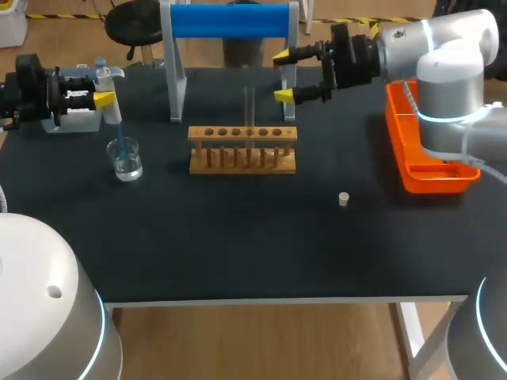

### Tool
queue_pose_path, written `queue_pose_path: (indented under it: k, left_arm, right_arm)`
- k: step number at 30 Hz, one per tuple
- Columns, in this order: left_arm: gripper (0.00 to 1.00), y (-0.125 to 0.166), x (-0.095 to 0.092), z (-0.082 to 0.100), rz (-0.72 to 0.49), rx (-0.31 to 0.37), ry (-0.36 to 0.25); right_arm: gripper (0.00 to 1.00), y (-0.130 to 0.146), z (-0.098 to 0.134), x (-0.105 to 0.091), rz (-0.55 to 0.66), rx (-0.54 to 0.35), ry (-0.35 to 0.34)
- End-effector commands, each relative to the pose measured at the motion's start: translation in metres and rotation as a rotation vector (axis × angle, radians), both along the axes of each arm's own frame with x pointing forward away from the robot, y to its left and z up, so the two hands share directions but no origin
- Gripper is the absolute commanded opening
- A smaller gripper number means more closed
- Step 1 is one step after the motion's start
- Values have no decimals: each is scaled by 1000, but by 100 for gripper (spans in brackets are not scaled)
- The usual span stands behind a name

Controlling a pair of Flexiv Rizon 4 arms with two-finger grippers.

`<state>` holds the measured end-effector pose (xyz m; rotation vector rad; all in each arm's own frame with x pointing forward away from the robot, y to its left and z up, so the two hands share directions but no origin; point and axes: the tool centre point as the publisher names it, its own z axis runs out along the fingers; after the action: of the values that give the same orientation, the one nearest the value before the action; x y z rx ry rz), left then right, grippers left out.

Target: Invert the test tube, pick up the pipette, mount the tip to pipette, aspirate from beaker and dispense into the tube, eject the tip, return the pipette, and cap with the stopper.

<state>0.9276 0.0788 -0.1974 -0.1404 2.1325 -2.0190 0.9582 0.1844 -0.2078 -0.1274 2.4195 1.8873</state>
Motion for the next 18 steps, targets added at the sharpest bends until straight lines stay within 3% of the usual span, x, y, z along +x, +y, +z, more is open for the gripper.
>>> queue_pose_path:
  k: [1, 18]
  left_arm:
    - [0, 0, 0, 1, 0, 0, 0]
    - [0, 0, 0, 1, 0, 0, 0]
  right_arm:
    - [100, 7, -12, 5, 36, -6, 14]
    - [100, 24, -47, 5, 43, -70, 29]
